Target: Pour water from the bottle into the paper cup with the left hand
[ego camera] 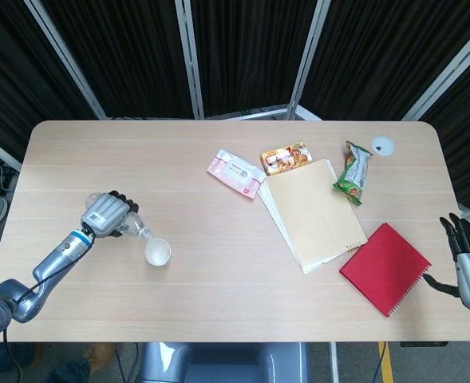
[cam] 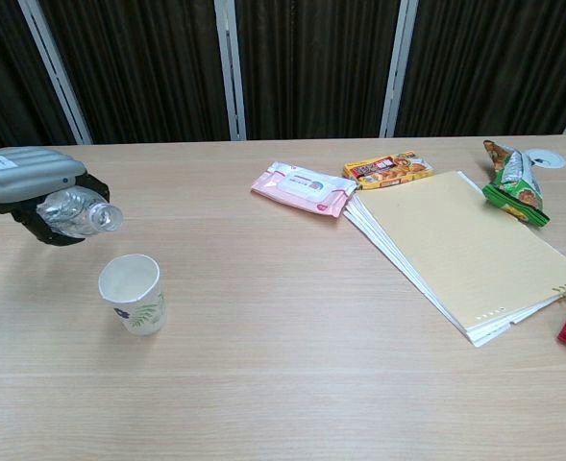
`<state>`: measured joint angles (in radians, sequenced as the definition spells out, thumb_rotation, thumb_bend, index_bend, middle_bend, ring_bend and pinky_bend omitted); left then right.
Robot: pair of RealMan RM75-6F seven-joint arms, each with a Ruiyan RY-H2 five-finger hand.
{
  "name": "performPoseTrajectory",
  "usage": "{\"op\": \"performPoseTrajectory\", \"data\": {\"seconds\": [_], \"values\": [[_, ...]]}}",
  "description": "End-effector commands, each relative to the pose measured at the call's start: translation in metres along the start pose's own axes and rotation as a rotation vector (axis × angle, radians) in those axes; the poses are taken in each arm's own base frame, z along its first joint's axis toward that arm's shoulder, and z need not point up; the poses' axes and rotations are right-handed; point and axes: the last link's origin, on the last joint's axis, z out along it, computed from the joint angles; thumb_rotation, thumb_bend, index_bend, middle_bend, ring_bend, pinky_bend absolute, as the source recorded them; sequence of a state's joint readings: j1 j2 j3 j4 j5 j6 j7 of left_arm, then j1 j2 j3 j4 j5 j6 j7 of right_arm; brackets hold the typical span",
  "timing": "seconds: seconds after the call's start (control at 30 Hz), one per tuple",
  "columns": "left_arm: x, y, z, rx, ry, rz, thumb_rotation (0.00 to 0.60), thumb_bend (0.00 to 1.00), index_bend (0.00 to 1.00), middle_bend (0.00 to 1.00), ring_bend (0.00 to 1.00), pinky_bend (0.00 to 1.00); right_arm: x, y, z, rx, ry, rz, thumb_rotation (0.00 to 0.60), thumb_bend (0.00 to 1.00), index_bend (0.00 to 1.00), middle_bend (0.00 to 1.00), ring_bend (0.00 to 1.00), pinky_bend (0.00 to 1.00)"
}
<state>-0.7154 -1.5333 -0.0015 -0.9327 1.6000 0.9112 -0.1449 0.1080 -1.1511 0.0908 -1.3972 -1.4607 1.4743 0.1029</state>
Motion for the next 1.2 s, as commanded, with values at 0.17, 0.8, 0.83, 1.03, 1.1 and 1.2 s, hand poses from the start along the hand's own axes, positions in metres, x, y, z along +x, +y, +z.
{"op": "performPoseTrajectory", "data": {"seconds": [0.17,0.8,0.83,1.03,1.1,1.2], "values": [[0.0,0.013,0.007,-0.033,0.0,0.086,0.6,0.79,0.66,0.55,0.42,0.41,0.001,0.002,-0.001,-0.006,0.001,0.003,0.6,0.0,0.0,0.0,0.0,0.0],[-0.002,0.002,0.005,-0.026,0.028,0.278,0.6,0.79,0.66,0.55,0.42,0.41,-0.002,0.002,0.001,-0.001,-0.011,0.002,0.6,0.0,0.0,0.0,0.0,0.0],[-0.002,0.003,0.005,-0.026,0.026,0.273,0.6,0.79,0.66,0.55,0.42,0.41,-0.002,0.002,0.001,-0.001,-0.011,0.002,0.6,0.0,0.0,0.0,0.0,0.0],[-0.004,0.004,0.003,-0.035,0.03,0.262,0.6,0.79,0.66,0.55,0.42,0.41,-0.002,0.002,0.001,-0.003,-0.011,-0.001,0.6,0.0,0.0,0.0,0.0,0.0],[-0.003,0.004,0.002,-0.037,0.041,0.234,0.6,0.79,0.66,0.55,0.42,0.41,-0.002,0.003,0.001,-0.005,-0.011,-0.001,0.6,0.0,0.0,0.0,0.0,0.0],[-0.002,0.001,0.001,-0.031,0.056,0.157,0.6,0.79,0.66,0.55,0.42,0.41,-0.002,0.004,0.001,-0.008,-0.012,-0.001,0.6,0.0,0.0,0.0,0.0,0.0]]}}
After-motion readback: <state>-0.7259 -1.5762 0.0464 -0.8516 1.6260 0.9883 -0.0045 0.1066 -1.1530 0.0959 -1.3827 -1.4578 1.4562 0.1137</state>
